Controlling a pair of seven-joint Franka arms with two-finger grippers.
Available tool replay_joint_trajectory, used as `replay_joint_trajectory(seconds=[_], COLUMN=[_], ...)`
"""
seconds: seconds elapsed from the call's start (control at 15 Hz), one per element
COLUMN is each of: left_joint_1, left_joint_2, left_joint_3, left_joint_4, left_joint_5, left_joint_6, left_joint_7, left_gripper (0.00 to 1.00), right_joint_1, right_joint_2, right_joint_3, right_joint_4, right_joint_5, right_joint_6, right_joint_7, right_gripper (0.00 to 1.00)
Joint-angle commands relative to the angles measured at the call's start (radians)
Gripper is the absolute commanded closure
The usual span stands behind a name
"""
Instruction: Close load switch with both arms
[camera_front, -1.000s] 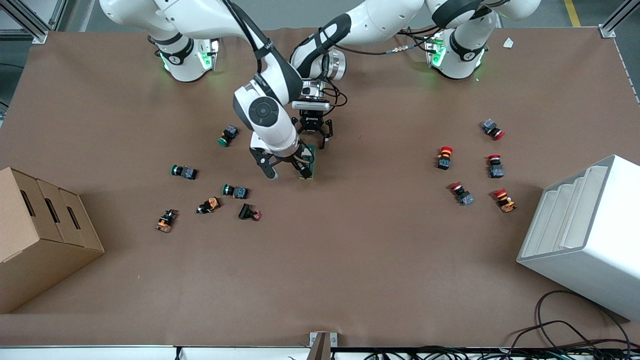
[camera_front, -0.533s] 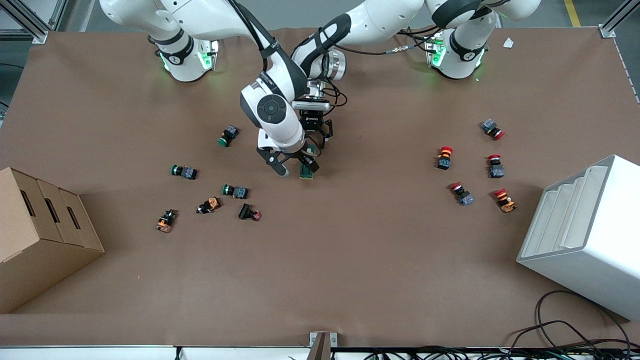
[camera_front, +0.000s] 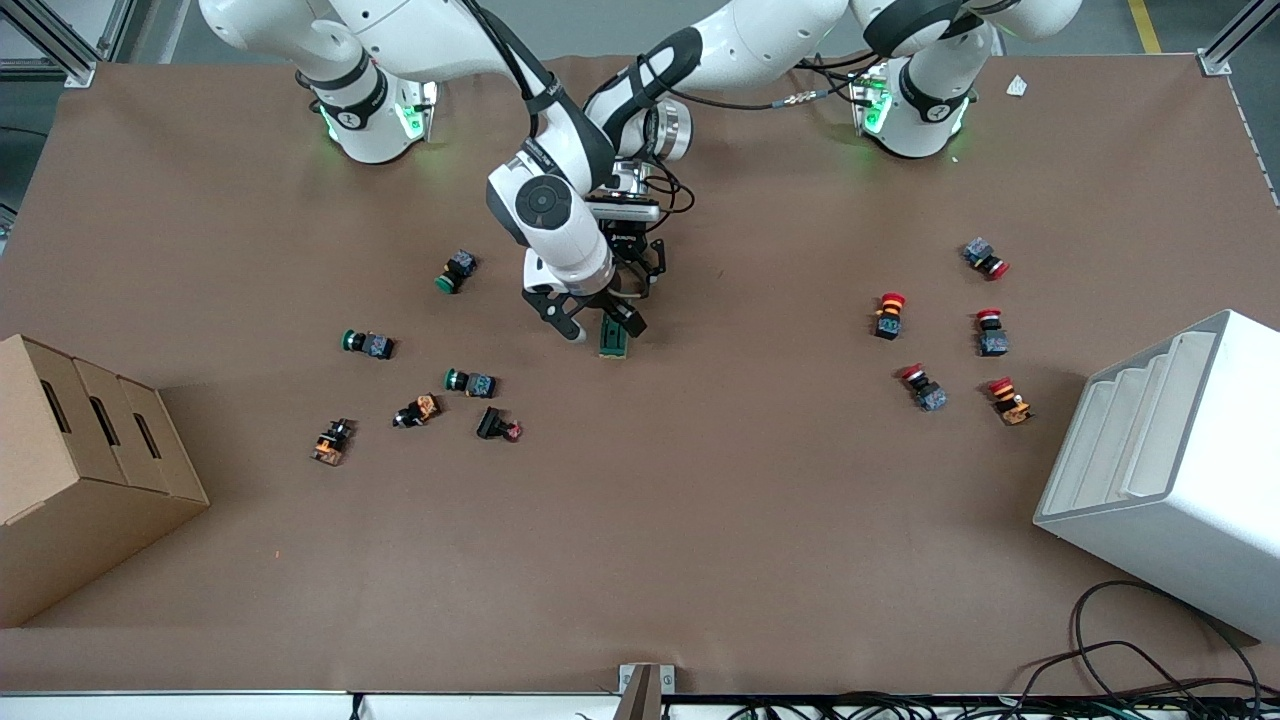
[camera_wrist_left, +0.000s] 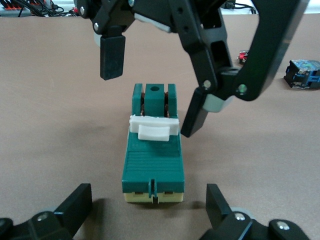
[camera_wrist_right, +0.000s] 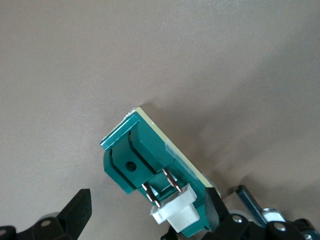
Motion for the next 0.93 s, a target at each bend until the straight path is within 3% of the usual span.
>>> replay_joint_trajectory(seconds=[0.0, 0.87], left_joint_1=[-0.008, -0.009], left_joint_2=[0.065, 0.064], left_joint_3=[-0.002, -0.002], left_joint_4=[0.037, 0.037], left_joint_5=[0.014, 0.014], left_joint_6=[0.033, 0.033], left_joint_7=[-0.015, -0.014], left_gripper=[0.01, 0.01], right_joint_1=[0.005, 0.007], right_joint_2=[0.006, 0.031], right_joint_3=[0.012, 0.012], right_joint_4=[-0.018, 0.017], right_joint_5=[0.039, 0.039], right_joint_6=[0.047, 0.063], right_joint_7=[-0.025, -0.023], right_gripper=[0.00, 0.00])
